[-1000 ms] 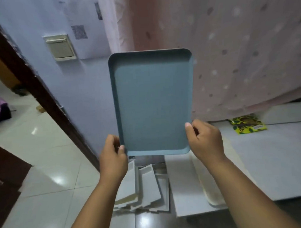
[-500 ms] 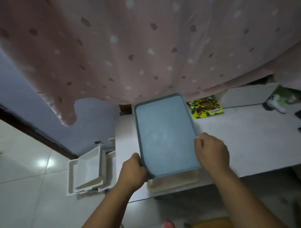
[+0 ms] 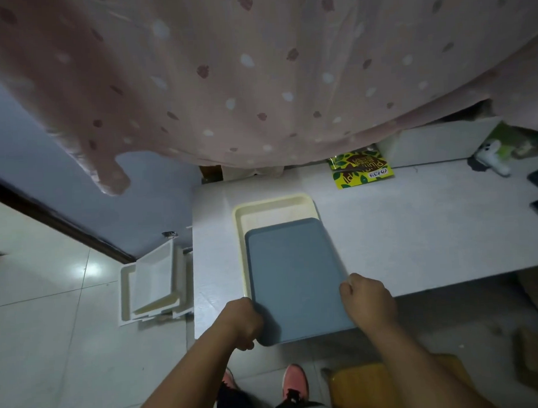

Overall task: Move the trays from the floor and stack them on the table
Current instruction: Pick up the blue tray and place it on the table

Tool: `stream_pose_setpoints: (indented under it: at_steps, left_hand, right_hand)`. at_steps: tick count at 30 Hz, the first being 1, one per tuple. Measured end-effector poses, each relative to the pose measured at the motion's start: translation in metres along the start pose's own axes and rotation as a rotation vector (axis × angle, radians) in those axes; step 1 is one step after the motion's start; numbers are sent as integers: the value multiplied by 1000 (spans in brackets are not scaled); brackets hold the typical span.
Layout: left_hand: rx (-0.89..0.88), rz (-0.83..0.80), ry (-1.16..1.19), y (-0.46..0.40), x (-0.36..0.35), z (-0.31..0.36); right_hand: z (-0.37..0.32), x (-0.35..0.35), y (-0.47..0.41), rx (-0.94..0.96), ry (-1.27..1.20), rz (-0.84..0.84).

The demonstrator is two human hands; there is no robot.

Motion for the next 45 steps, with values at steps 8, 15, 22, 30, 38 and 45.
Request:
stream_pose_setpoints:
  at_steps: [8, 15, 22, 30, 38, 45]
  left_hand:
    - [117, -32, 84, -10, -7, -14]
    - [146, 121, 68, -26, 19, -26]
    - [5, 310, -52, -48, 73, -10]
    - [-185, 564, -353, -110, 126, 43]
    - [-330, 635, -575, -177, 160, 72]
    - [-397, 647, -653, -195, 164, 84]
  right_hand:
    - [4, -11, 0, -48, 8, -109]
    - [18, -6, -3, -142, -153, -62]
    - [-3, -12, -1, -55, -239, -45]
    - [-74, -50, 17, 284, 108, -271]
    - [-94, -63, 8, 255, 188, -148]
    - [-81, -61, -7, 102, 294, -106]
Point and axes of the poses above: each hand's wrist, its own y-axis away from the middle knuckle, its own x-axis out of the back of the hand, z = x × y, the point moved 4 cm from there along -y, towards the middle knuckle, and after that the axes turned 10 degrees about -y, right-handed, at the moved point
